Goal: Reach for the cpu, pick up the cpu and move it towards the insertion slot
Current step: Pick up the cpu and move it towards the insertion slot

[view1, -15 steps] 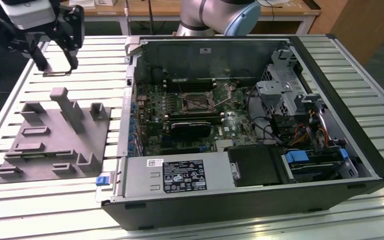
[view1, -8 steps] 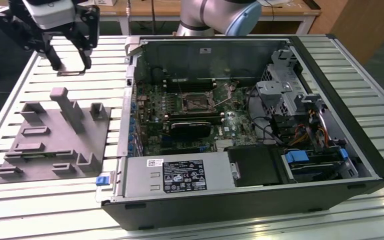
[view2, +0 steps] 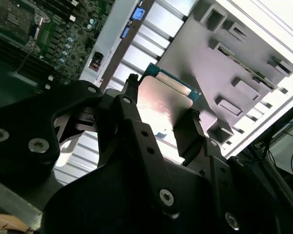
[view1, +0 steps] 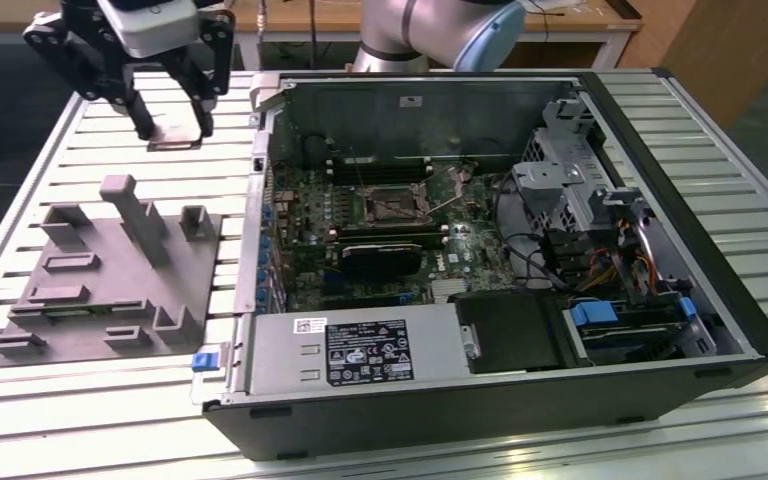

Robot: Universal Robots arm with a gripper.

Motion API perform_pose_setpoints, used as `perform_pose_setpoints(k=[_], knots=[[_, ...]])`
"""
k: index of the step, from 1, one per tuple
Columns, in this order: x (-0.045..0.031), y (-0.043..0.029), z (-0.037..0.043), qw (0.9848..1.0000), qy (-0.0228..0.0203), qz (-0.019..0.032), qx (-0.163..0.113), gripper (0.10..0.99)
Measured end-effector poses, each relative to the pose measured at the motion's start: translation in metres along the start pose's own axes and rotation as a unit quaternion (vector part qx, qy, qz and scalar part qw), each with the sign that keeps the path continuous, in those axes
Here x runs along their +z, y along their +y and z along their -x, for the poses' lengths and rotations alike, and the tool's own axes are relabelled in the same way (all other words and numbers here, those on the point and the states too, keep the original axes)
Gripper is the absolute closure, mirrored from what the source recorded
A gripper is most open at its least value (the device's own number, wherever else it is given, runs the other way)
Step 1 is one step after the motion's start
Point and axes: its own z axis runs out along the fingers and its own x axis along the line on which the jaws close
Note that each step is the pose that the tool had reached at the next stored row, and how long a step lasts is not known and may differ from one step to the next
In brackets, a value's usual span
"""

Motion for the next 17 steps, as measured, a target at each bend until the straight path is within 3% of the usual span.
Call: perform_pose_setpoints(k=[17], knots=[[0.0008, -0.0007, 0.0634, 1.0, 0.0, 0.0, 0.0, 0.545]])
